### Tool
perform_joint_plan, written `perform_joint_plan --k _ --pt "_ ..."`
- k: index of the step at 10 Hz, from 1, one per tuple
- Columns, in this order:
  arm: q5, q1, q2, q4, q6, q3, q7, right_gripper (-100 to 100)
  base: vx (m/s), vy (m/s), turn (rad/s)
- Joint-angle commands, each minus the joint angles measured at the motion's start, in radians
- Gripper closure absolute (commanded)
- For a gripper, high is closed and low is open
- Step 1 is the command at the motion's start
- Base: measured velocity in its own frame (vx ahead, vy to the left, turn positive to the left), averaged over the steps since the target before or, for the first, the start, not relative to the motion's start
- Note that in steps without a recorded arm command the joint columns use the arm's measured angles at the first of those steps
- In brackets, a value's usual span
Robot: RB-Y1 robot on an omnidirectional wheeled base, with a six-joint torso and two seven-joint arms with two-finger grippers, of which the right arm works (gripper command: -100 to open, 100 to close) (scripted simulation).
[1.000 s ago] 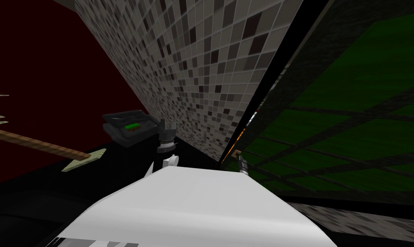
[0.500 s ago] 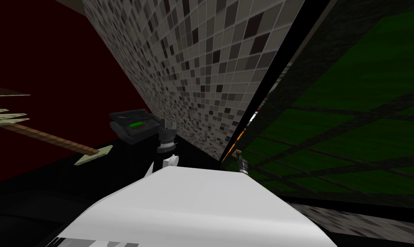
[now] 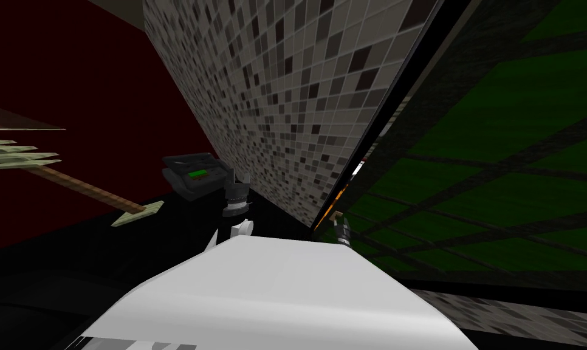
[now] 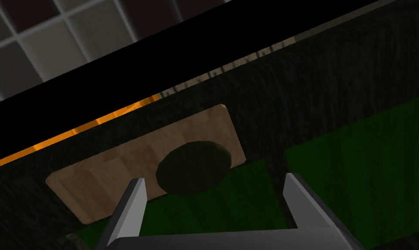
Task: Pull the door open
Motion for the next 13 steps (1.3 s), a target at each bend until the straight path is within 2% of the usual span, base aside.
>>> perform_joint_plan --k 1,2,3,5,6,7,8,10,11,12,13 --pt "-0.019 -0.003 0.003 -0.001 0.0 0.01 -0.05 -100 -0.046 0.01 0.01" --pt "-0.037 -0.005 0.006 -0.005 0.002 0.019 -0.076 -100 -0.063 0.003 0.038" --pt "-0.037 -0.005 0.006 -0.005 0.002 0.019 -0.09 -100 -0.046 -0.003 0.014" --pt "-0.077 -0.01 0.01 -0.014 0.007 0.037 -0.153 -100 -0.054 -0.012 0.035" --pt "-0.077 -0.01 0.01 -0.014 0.007 0.037 -0.171 -100 -0.054 -0.007 0.015" --pt "-0.098 -0.013 0.013 -0.019 0.01 0.047 -0.206 -100 -0.063 0.002 0.031" --pt "-0.098 -0.013 0.013 -0.019 0.01 0.047 -0.213 -100 -0.049 0.003 0.012" --pt "-0.141 -0.019 0.019 -0.028 0.015 0.067 -0.279 -100 -0.059 0.0 0.04" --pt "-0.141 -0.019 0.019 -0.028 0.015 0.067 -0.296 -100 -0.054 -0.002 0.013" --pt "-0.163 -0.022 0.021 -0.033 0.018 0.077 -0.33 -100 -0.058 -0.009 0.027" --pt "-0.163 -0.022 0.021 -0.033 0.018 0.077 -0.337 -100 -0.049 -0.003 0.016"
